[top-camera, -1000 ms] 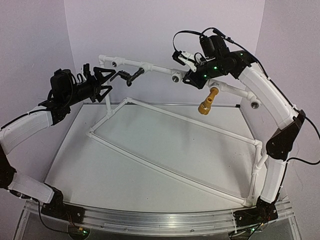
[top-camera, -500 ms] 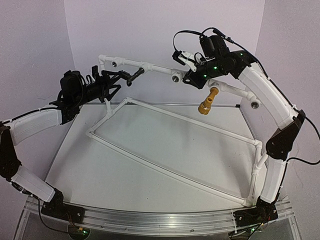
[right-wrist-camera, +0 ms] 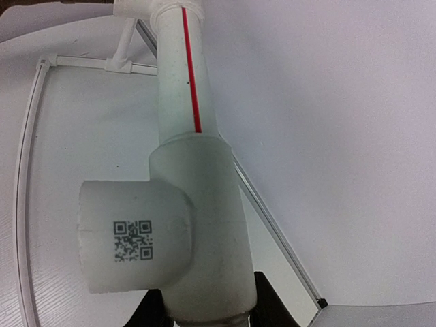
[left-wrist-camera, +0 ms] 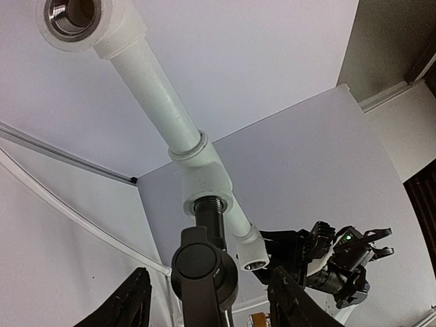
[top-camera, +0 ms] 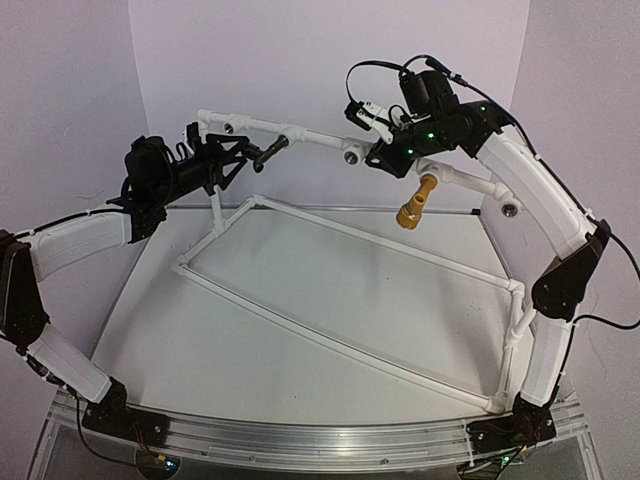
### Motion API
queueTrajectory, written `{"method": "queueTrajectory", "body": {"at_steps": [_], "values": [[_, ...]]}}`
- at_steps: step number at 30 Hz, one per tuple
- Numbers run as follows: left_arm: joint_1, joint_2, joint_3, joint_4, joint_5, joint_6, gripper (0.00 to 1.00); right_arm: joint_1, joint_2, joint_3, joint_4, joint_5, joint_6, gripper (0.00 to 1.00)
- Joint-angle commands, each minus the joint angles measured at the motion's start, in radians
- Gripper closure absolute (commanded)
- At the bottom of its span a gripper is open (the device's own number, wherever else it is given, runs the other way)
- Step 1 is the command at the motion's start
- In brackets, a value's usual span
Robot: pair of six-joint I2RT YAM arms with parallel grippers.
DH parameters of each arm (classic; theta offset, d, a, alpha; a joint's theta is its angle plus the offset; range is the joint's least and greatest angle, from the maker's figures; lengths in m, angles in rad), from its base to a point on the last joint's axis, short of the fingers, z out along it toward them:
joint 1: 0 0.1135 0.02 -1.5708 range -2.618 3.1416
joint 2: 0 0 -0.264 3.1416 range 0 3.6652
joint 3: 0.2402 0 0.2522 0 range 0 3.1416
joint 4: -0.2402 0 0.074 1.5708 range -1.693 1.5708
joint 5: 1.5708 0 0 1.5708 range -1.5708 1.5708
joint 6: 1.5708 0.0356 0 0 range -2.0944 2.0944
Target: Install the water faucets
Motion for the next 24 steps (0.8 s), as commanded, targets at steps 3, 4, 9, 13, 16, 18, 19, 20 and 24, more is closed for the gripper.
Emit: {"method": "queueTrajectory", "body": {"at_steps": [3, 4, 9, 13, 16, 18, 19, 20, 24], "values": [[-0.003, 0.021, 0.059, 0.057, 0.02, -0.023, 0.44, 0.002, 0.052, -0.013, 0.047, 0.04, 0.221, 1.0], [-0.003, 0.023, 0.059, 0.058, 0.022, -0.024, 0.45, 0.002, 0.051, -0.015, 0.048, 0.04, 0.221, 1.0], [-0.007, 0.03, 0.058, 0.074, 0.025, -0.012, 0.51, 0.002, 0.046, -0.027, 0.051, 0.036, 0.217, 1.0], [-0.011, 0.035, 0.061, 0.088, 0.034, 0.005, 0.55, 0.002, 0.044, -0.032, 0.053, 0.032, 0.217, 1.0], [-0.014, 0.039, 0.065, 0.103, 0.041, 0.015, 0.55, 0.002, 0.043, -0.035, 0.054, 0.028, 0.219, 1.0], [-0.016, 0.044, 0.068, 0.106, 0.047, 0.018, 0.55, 0.003, 0.042, -0.035, 0.056, 0.027, 0.219, 1.0], [-0.017, 0.046, 0.07, 0.107, 0.047, 0.017, 0.56, 0.003, 0.042, -0.035, 0.055, 0.027, 0.219, 1.0], [-0.016, 0.048, 0.07, 0.107, 0.046, 0.016, 0.57, 0.003, 0.042, -0.035, 0.056, 0.027, 0.219, 1.0], [-0.016, 0.052, 0.071, 0.103, 0.046, 0.019, 0.61, 0.002, 0.041, -0.037, 0.057, 0.025, 0.218, 1.0]]}}
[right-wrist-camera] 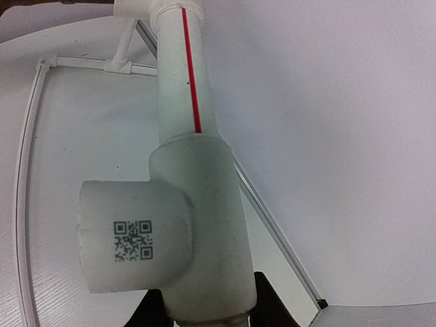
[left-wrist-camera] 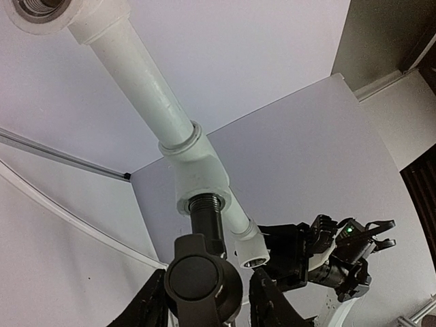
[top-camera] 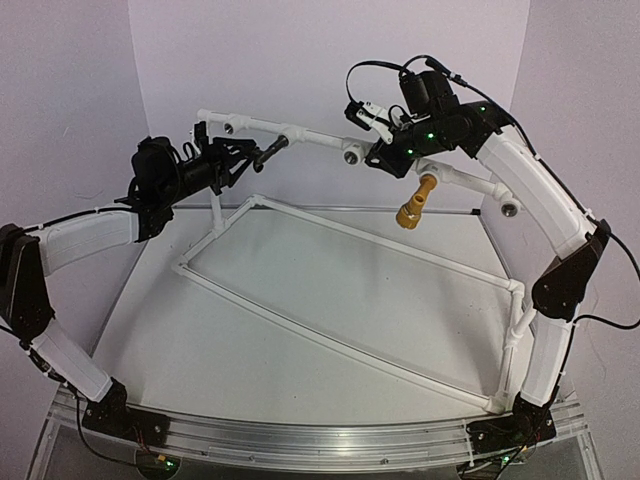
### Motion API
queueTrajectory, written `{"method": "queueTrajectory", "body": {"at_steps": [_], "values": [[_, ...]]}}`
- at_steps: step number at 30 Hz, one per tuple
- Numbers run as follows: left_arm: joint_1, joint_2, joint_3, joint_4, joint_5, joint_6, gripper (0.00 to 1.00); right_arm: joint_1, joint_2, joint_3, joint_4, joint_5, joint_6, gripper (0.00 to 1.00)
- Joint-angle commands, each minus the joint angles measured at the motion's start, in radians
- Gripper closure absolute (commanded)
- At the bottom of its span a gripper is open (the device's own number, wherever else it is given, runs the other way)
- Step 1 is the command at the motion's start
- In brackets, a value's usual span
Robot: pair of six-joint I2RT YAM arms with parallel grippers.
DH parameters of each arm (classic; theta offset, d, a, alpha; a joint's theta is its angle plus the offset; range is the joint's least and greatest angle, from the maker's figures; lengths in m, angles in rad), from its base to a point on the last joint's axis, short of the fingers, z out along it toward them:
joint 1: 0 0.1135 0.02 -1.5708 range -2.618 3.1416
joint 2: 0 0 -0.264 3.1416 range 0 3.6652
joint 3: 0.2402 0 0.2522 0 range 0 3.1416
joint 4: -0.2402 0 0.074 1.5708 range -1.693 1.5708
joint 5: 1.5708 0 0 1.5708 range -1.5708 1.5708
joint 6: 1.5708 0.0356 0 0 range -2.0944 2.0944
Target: Install the water faucets
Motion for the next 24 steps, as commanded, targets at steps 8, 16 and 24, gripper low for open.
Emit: {"method": "queueTrajectory", "body": {"at_steps": [8, 16, 24], "values": [[-0.004, 0.001, 0.06, 0.016, 0.019, 0.074, 0.76, 0.003, 0.041, -0.035, 0.052, 0.018, 0.209, 1.0], [-0.004, -0.001, 0.089, -0.028, 0.029, 0.201, 0.91, 0.002, 0.033, -0.046, 0.053, 0.015, 0.198, 1.0], [-0.005, -0.014, 0.134, -0.156, 0.041, 0.457, 0.97, 0.002, 0.027, -0.055, 0.053, 0.016, 0.19, 1.0]]}}
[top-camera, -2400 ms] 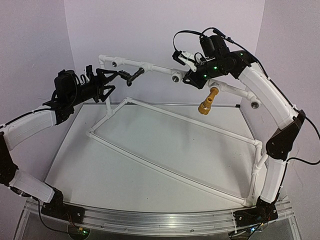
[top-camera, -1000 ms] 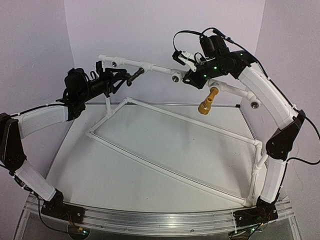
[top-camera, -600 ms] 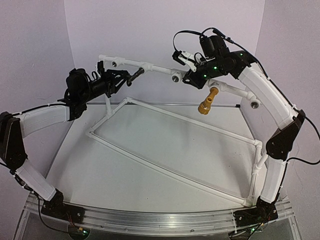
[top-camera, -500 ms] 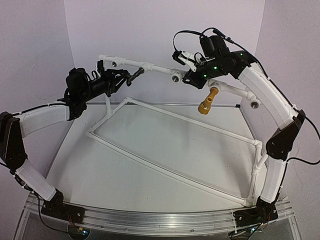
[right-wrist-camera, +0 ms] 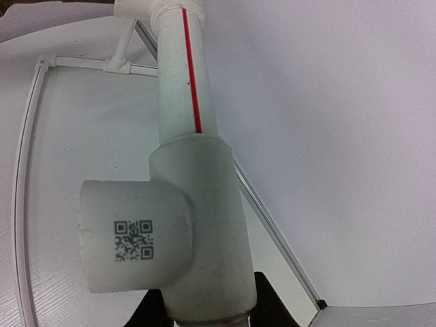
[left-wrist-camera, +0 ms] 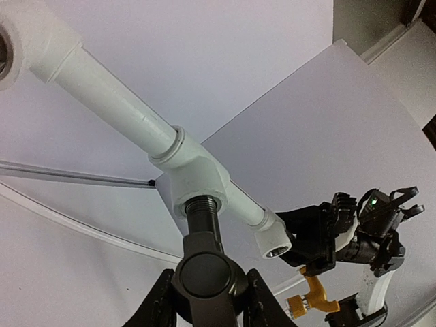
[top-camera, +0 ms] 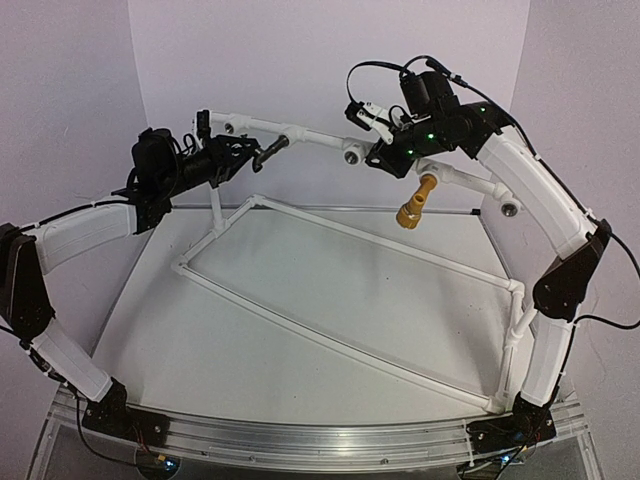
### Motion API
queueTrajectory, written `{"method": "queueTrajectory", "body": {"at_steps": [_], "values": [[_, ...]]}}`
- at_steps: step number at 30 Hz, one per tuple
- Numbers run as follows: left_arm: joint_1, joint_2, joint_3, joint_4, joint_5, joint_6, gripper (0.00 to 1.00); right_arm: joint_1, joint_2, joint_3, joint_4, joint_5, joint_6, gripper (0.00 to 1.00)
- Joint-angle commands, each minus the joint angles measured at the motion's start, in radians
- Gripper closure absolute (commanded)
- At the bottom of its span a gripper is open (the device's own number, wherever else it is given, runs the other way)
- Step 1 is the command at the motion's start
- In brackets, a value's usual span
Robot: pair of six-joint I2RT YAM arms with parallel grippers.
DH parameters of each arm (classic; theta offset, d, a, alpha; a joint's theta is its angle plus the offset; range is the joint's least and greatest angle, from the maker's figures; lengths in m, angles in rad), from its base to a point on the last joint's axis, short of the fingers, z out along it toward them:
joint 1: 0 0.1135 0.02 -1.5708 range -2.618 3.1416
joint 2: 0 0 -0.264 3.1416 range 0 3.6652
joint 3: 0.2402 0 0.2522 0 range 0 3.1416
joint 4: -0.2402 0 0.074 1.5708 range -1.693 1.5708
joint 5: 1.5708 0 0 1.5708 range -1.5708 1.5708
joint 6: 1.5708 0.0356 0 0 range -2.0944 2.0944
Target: Install the water faucets
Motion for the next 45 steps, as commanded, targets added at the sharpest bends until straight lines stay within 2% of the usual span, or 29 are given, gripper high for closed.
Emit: {"method": "queueTrajectory", "body": {"at_steps": [1, 6, 16, 23, 28, 37, 45], "values": [[-0.006, -0.019, 0.081, -0.075, 0.021, 0.26, 0.97, 0.003, 0.032, -0.042, 0.04, 0.017, 0.195, 1.0], [-0.01, -0.017, 0.136, -0.208, 0.003, 0.45, 0.99, 0.004, 0.034, -0.044, 0.044, 0.018, 0.19, 1.0], [-0.083, -0.042, 0.175, -0.333, -0.097, 0.862, 0.99, 0.004, 0.042, -0.039, 0.049, 0.015, 0.187, 1.0], [-0.14, -0.056, 0.158, -0.382, -0.15, 1.251, 0.97, 0.003, 0.047, -0.036, 0.051, 0.014, 0.186, 1.0], [-0.149, -0.056, 0.129, -0.392, -0.161, 1.501, 0.97, 0.004, 0.049, -0.036, 0.051, 0.015, 0.187, 1.0], [-0.15, -0.066, 0.04, -0.37, -0.158, 2.052, 0.96, 0.004, 0.049, -0.041, 0.051, 0.015, 0.188, 1.0], [-0.149, -0.062, 0.05, -0.369, -0.184, 2.182, 0.95, 0.004, 0.052, -0.042, 0.052, 0.017, 0.189, 1.0]]}}
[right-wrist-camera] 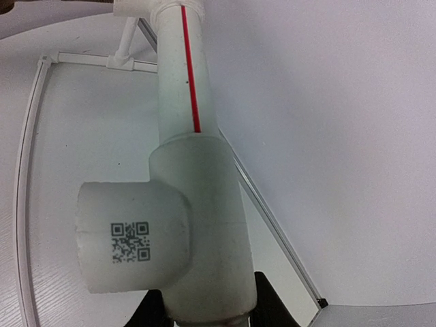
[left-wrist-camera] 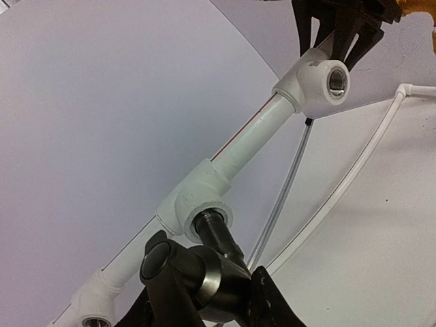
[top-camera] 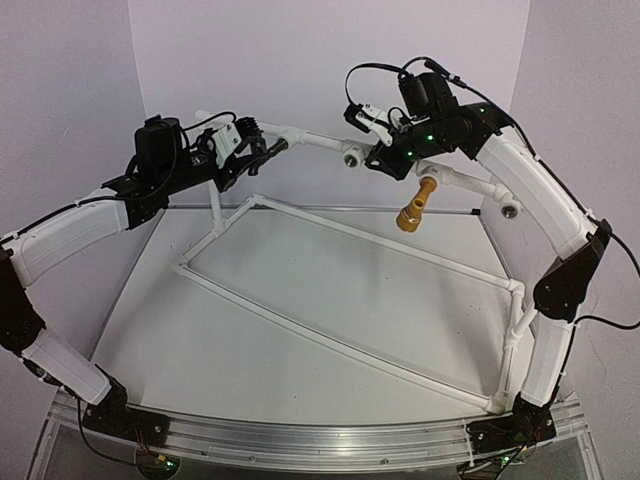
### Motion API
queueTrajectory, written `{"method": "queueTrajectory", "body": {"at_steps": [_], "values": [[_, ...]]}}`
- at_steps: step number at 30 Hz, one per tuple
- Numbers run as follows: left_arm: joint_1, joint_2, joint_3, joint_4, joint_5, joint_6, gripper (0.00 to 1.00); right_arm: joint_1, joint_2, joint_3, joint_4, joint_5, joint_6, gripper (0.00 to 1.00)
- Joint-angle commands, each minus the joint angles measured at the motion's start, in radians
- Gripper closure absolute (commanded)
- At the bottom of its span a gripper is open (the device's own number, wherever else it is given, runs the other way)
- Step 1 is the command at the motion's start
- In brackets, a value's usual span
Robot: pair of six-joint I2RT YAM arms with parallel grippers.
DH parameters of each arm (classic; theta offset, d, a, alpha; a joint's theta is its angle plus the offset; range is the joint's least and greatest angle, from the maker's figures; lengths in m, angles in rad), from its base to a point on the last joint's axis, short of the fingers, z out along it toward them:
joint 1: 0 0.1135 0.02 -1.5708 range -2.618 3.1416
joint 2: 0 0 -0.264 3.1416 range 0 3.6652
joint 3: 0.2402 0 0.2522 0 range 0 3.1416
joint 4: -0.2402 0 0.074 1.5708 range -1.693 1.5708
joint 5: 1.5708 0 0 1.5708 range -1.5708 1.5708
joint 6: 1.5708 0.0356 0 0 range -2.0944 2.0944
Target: Install the water faucets
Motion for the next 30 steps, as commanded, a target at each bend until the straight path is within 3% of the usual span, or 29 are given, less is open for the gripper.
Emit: {"method": "queueTrajectory", "body": {"at_steps": [1, 12, 21, 25, 30], "values": [[-0.031, 0.013, -0.029, -0.074, 0.004, 0.481, 0.93, 0.002, 0.056, -0.033, 0.059, 0.016, 0.188, 1.0], [-0.029, -0.053, 0.044, -0.197, 0.06, -0.06, 0.34, -0.006, 0.059, -0.021, 0.06, 0.011, 0.191, 1.0], [0.015, -0.047, 0.067, -0.177, 0.141, -0.751, 0.34, -0.007, 0.057, -0.026, 0.062, 0.004, 0.191, 1.0], [0.017, 0.004, 0.09, -0.149, 0.096, -0.895, 0.37, -0.007, 0.052, -0.037, 0.064, 0.005, 0.195, 1.0], [0.016, 0.064, 0.128, -0.128, 0.01, -0.922, 0.43, -0.007, 0.043, -0.052, 0.067, 0.007, 0.198, 1.0]]}}
